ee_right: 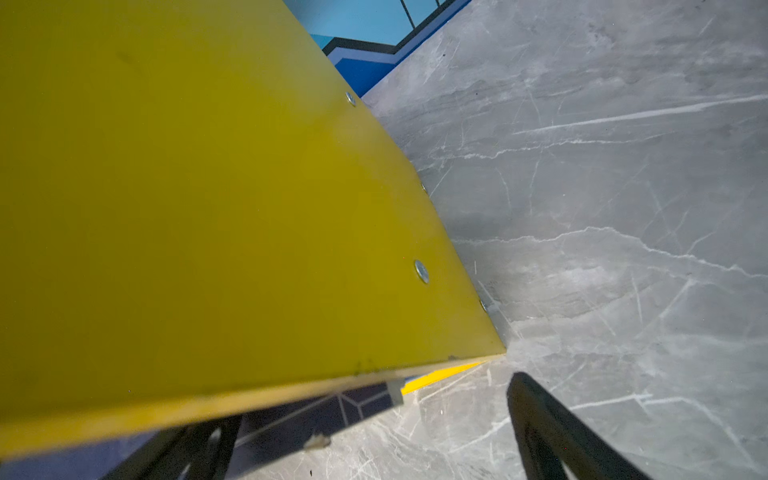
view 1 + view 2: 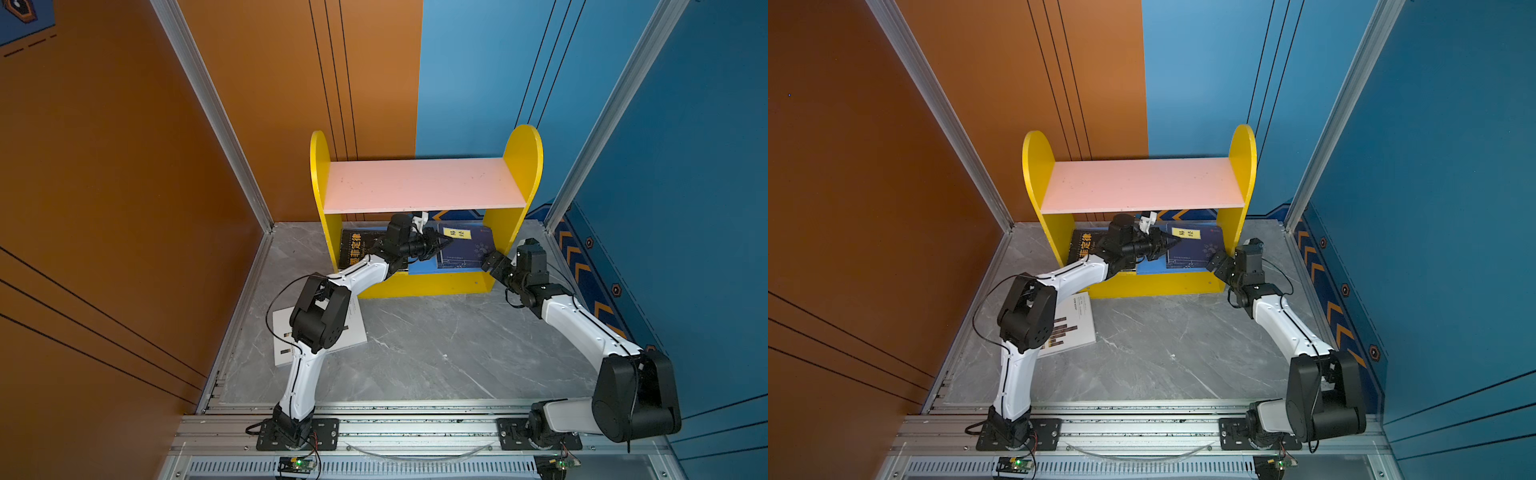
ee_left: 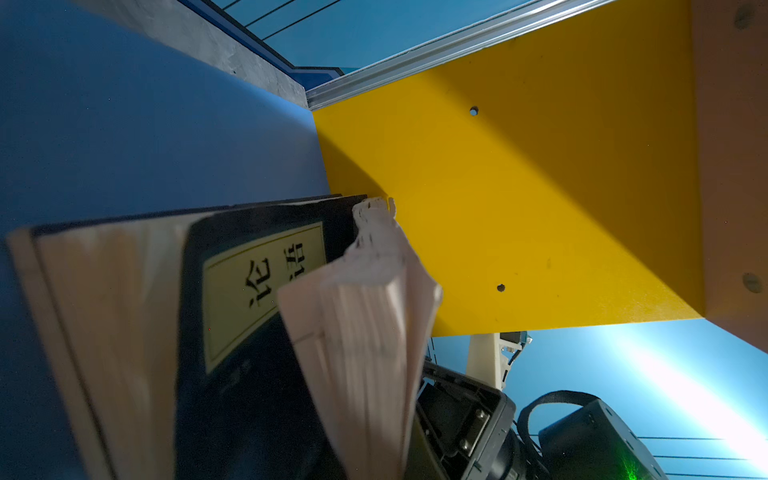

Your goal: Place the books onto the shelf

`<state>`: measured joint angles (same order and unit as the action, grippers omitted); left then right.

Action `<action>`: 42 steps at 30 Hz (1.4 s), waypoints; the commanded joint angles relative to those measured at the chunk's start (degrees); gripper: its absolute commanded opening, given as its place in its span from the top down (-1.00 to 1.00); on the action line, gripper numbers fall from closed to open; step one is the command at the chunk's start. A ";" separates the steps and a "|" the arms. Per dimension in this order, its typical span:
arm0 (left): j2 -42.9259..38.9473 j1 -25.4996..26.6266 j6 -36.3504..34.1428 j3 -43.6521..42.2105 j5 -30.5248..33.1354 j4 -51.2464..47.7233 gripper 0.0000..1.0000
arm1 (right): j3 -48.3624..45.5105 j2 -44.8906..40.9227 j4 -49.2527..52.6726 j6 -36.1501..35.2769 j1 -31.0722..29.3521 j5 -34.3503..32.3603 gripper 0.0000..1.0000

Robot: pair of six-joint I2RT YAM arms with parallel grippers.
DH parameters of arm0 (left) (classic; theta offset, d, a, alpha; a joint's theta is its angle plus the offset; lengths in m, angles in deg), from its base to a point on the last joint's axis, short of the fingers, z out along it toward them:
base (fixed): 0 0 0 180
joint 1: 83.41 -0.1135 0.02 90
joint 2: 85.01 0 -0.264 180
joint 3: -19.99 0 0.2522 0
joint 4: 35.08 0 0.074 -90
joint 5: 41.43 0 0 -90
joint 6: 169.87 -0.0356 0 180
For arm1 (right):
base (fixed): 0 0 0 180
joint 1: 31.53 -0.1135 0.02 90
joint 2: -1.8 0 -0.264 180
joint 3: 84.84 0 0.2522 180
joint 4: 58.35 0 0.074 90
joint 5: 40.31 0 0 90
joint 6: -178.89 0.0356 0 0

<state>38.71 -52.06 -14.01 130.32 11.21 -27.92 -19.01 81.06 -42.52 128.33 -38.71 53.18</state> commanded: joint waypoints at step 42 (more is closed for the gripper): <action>-14.74 -0.29 -30.54 -0.08 14.89 -23.01 -0.27 | 5.05 -3.21 0.13 -1.98 -0.55 3.18 -0.99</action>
<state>29.62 -52.67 -40.76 131.57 25.04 -51.63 -16.78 80.86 -43.86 129.16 -38.74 54.12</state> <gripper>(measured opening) 0.635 0.992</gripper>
